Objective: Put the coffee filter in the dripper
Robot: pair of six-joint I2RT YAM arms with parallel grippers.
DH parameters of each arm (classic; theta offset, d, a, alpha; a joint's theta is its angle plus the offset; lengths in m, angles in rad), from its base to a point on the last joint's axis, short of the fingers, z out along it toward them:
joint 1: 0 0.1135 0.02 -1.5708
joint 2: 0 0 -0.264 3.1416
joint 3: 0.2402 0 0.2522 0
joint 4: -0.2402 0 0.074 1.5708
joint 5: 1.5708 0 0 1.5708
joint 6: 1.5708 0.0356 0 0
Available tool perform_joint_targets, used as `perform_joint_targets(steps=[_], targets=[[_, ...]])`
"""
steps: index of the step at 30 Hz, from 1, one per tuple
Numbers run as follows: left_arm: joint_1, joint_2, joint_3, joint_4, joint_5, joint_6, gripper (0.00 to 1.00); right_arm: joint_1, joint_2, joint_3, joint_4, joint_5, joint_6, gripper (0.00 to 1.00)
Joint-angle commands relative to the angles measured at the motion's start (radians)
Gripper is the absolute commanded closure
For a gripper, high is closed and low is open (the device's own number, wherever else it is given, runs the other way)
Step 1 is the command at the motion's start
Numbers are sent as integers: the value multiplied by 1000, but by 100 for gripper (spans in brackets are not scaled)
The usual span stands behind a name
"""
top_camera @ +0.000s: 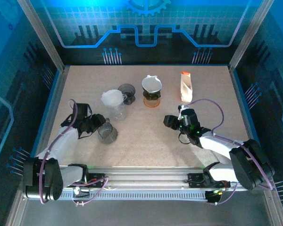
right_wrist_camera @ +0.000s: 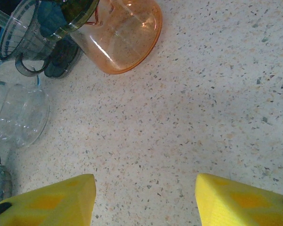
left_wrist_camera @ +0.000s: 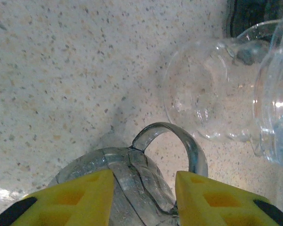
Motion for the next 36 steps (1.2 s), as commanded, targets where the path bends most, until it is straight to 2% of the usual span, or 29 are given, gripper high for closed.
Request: perform_joint_targets(steps=[1,10,18,21,23,25,28,32,36], targets=[[-44,-51,-46,-24,-23,-72,58,-3,-9,-1,-18,-7,10,42],[-256,-136,-147,42,-82,-251,58,39,-3,23,-95,20,1,41],[-420,-159,-118,49,-119,-307,56,99,49,60,-46,-23,-37,41],[-443,-193,-116,2,-149,-311,54,134,69,92,-32,-24,-78,41],[-443,-246,-117,-55,-192,-302,50,165,78,124,-50,-4,-117,42],[-443,-303,-107,-115,-233,-273,44,199,96,161,-65,18,-161,47],[-443,-371,-92,-186,-276,-251,37,231,159,229,-71,15,-187,59],[-443,-432,-80,-216,-281,-250,32,266,279,319,-31,14,-192,79],[-443,-470,-29,-242,-274,-221,26,300,409,418,9,18,-185,89]])
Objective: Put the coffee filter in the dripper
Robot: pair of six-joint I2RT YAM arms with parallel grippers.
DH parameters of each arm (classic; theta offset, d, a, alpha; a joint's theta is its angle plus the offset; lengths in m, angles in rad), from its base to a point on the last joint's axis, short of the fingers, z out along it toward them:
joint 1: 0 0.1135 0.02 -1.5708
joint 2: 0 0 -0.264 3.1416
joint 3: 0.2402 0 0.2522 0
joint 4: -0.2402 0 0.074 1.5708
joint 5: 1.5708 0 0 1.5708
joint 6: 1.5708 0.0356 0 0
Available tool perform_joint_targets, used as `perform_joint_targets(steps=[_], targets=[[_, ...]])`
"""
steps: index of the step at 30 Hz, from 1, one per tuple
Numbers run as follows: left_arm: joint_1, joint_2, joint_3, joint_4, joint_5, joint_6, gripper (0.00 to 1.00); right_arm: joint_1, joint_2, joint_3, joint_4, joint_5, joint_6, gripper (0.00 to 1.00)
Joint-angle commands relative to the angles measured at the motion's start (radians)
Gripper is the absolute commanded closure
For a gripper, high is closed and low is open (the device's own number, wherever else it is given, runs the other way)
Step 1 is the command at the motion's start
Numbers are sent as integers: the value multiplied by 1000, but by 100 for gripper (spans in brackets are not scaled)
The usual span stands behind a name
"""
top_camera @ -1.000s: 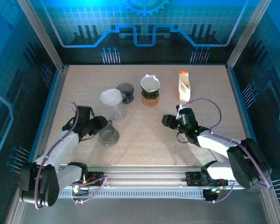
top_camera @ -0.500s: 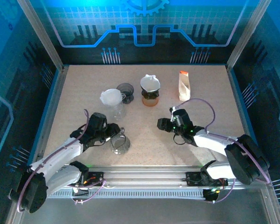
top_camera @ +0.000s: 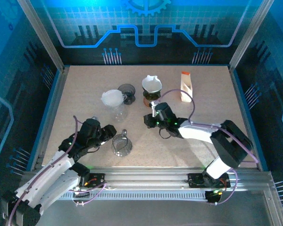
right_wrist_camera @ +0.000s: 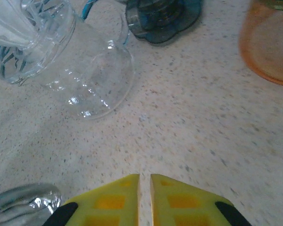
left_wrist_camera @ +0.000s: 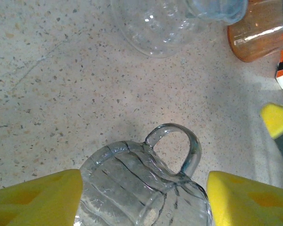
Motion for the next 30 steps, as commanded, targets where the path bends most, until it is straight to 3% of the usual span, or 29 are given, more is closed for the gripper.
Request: perform_joint_targets(steps=[1,5,6,7,16,30], targets=[[-4,-29,84,-65,-24,57,25,30,93,99,32,22,-7,90],[-3,-32,186,-141,-52,115,18,43,191,197,-22,69,8,94],[-3,-36,209,-155,-61,131,5,45,216,222,-38,79,10,94],[-2,-39,231,-168,-73,145,1,45,240,246,-47,88,11,95],[-1,-77,320,-223,-154,203,1,43,414,390,-90,73,15,99],[-1,-127,366,-271,-202,235,1,35,533,484,-55,46,13,100]])
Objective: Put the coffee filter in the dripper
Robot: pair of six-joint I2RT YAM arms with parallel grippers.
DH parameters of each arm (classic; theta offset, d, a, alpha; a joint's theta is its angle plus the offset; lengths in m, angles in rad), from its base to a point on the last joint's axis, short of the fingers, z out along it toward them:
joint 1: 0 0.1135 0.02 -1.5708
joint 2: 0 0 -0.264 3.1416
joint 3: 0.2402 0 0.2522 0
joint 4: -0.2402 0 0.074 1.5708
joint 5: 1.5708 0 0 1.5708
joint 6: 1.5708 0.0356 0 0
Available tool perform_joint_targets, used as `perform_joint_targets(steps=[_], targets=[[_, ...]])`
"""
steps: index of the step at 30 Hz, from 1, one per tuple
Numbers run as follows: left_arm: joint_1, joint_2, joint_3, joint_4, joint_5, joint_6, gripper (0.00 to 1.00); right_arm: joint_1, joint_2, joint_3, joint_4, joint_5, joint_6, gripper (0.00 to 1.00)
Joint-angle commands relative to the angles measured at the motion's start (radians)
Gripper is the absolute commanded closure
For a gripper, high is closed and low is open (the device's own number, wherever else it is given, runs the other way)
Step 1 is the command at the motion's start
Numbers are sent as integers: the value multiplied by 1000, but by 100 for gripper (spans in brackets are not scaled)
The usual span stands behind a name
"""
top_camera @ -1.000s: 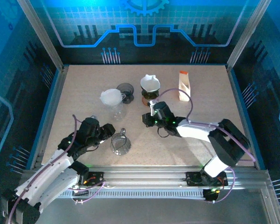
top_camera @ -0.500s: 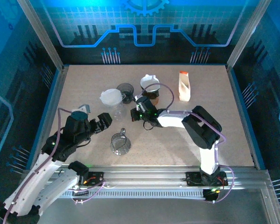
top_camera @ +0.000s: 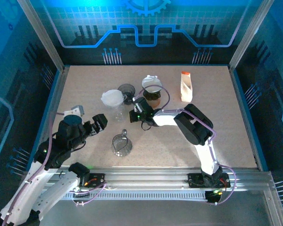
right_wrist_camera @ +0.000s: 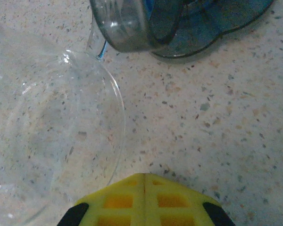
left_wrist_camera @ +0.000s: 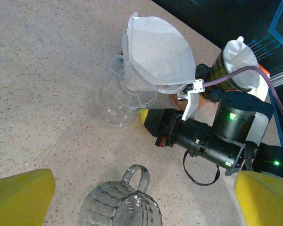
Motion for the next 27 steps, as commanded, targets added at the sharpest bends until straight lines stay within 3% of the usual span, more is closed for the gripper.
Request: perform_joint_targets(steps=[1,27], targets=[[-1,-7,27,-39,-27,31,1,0,38,39,9,-14,3,100],[0,-40,-1,-67,-47,17,1,56,150,202,-31,-80,-8,100]])
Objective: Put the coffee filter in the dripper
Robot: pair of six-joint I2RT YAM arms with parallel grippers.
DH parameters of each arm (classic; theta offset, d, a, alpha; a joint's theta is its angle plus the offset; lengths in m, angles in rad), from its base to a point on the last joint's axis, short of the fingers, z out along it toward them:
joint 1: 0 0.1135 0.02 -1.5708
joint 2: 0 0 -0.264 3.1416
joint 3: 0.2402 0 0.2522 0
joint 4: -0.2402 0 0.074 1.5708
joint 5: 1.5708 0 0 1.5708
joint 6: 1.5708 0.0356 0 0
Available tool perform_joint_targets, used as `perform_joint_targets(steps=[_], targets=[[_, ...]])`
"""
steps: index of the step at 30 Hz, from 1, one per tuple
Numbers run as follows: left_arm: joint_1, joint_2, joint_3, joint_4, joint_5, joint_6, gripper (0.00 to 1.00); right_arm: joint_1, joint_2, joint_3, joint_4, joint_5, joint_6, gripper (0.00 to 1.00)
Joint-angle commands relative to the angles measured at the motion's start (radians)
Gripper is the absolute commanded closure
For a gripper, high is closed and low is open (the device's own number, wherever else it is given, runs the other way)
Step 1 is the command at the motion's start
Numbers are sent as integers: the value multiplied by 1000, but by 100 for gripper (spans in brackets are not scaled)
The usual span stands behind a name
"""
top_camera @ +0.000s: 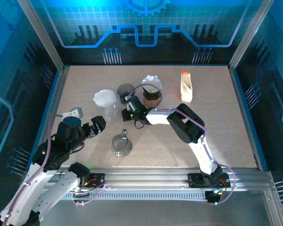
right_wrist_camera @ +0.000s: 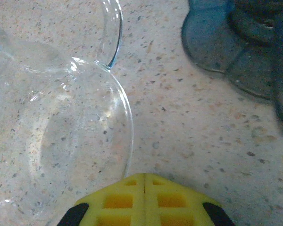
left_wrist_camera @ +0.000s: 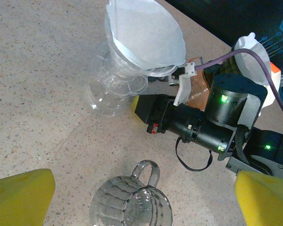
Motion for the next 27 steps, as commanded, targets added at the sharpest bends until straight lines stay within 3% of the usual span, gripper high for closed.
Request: perform_joint_targets(steps=[1,7,14,19,21,24,27], targets=[[0,-18,-2,-20,-31,15,1,21,35,39,-25,-25,-7,100],[1,-16,-26,-6,1,8,1,23,3,5,-16,-12,-11,97],[-1,40,-75,6,106,-11,1,18,-124,-122,22,18,-2,81],[-1,32,-131,48,182,-25,29,17,-258,-273,70,39,31,66],[0,58,-159,60,228,-34,35,15,-328,-351,103,60,41,62],[-8,96,-217,104,293,-57,34,5,-421,-436,95,82,42,55],[-35,117,-278,174,341,-94,24,-10,-515,-508,82,99,39,48]])
